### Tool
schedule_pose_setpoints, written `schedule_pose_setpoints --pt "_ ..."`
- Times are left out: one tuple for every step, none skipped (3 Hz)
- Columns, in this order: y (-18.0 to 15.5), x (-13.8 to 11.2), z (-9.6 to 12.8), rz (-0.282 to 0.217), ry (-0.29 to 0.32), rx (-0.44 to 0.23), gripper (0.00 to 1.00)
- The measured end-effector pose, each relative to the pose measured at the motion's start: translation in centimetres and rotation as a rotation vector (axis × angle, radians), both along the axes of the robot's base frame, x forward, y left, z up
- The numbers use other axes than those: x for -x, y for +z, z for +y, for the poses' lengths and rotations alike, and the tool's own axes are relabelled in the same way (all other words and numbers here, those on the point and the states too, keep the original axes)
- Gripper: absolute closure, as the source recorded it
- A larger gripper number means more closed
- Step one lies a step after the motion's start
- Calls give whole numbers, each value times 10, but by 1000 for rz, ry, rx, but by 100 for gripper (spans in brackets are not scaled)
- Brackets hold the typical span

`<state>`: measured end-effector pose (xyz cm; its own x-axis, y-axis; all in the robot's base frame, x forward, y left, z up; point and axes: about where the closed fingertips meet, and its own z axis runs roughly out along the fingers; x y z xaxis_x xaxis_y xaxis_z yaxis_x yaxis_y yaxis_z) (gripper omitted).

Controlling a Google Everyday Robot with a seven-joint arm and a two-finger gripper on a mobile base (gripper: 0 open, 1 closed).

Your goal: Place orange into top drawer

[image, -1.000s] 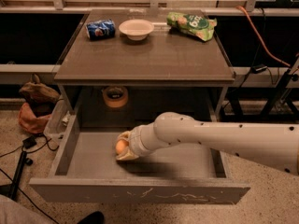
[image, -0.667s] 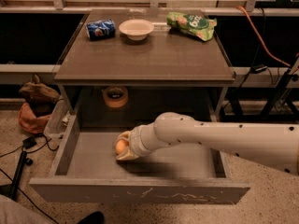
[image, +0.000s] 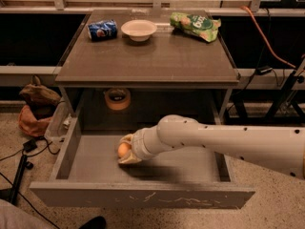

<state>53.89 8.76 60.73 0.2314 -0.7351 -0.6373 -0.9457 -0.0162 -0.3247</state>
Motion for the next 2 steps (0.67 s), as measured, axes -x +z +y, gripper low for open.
schedule_pose_setpoints --pt "0 0 0 0 0 0 42" --pt "0 0 0 0 0 0 18"
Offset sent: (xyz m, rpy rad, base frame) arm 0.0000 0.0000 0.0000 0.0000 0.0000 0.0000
